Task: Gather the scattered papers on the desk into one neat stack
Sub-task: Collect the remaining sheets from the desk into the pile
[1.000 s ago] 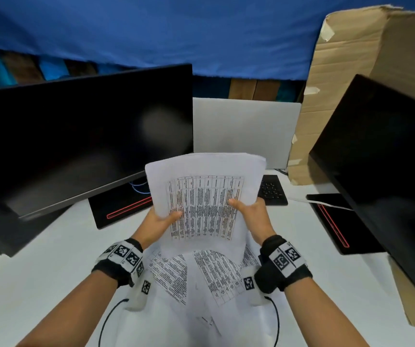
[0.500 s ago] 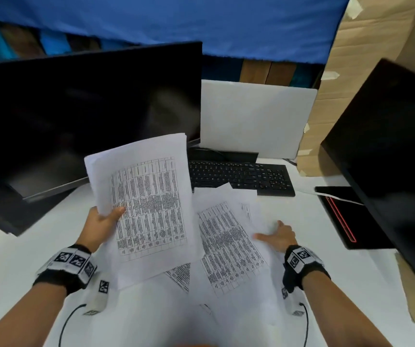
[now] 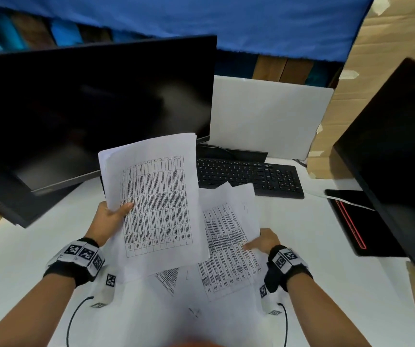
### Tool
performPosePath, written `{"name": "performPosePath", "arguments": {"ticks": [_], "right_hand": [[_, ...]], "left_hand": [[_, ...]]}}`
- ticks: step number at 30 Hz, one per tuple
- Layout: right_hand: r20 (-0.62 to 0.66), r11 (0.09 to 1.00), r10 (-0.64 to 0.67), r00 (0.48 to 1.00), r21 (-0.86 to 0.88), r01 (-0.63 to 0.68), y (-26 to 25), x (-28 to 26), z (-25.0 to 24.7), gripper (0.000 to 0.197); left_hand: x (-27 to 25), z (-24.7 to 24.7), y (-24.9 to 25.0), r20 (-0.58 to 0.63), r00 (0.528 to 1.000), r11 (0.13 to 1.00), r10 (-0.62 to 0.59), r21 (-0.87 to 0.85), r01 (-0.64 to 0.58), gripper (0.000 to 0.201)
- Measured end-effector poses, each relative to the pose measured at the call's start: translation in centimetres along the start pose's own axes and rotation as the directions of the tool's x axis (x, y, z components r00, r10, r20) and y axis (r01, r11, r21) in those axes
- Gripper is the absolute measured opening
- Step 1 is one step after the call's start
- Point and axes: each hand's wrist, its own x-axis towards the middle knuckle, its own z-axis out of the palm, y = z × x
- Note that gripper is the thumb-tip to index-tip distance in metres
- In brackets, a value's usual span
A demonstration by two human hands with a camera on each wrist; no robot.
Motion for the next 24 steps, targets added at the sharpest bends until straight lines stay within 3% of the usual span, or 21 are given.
{"name": "performPosePath", "arguments": {"ticks": [3,4,7,10,13,15,17,20,22,24], "right_hand": [[0.099,0.995,-0.064,0.993,0.086,0.055,1.2,0.8,-0.2,0.093],[0.09,0.992,-0.091,0.992,0.092,0.082,1.1,0.3,-0.6,0.089],[-0.101,0.979,-0.131,0.986,0.145,0.145,0.2,-2.1,-2.7,0.04],[-0.305,0.945,-0.139,0.942,0.243,0.218,0.3,-3.4,-5.0,0.031],[-0.445,0.908,-0.132,0.886,0.304,0.288,0.2,-4.7,-6.8,0.012],[-0.543,0.871,-0.084,0.836,0.368,0.326,0.3,-5.0,-7.8,0.023],[-0.618,0.815,-0.065,0.784,0.42,0.399,0.5,-5.4,-8.9,0.019],[-0.697,0.723,-0.058,0.715,0.464,0.512,0.3,-7.0,-10.7,0.042],[-0.723,0.653,-0.09,0.685,0.476,0.589,0.0,-8.3,-12.1,0.037],[-0.781,0.597,-0.116,0.613,0.438,0.672,-0.5,-9.7,-13.4,0.036]], "left_hand": [[0.0,-0.2,-0.1,-0.007,1.0,1.0,-0.003,0.003,0.003,0.004],[0.0,-0.2,0.0,-0.012,1.0,1.0,-0.006,-0.002,0.006,0.004],[-0.1,-0.4,0.0,-0.049,0.998,0.999,-0.024,-0.037,0.023,0.019],[0.2,-1.0,-0.2,-0.079,0.997,0.999,-0.028,-0.048,0.024,0.037],[0.3,-1.2,0.0,-0.095,0.995,0.998,-0.019,-0.06,0.014,0.039],[0.3,-1.1,0.4,-0.096,0.995,0.997,-0.005,-0.073,-0.002,0.037],[0.2,-0.8,0.9,-0.096,0.995,0.996,0.003,-0.085,-0.011,0.035],[0.3,-0.4,1.3,-0.1,0.995,0.996,0.005,-0.085,-0.013,0.034],[0.5,-0.2,1.4,-0.102,0.995,0.997,0.003,-0.081,-0.011,0.034],[0.6,0.2,1.6,-0.087,0.996,0.996,0.003,-0.091,-0.011,0.035]]}}
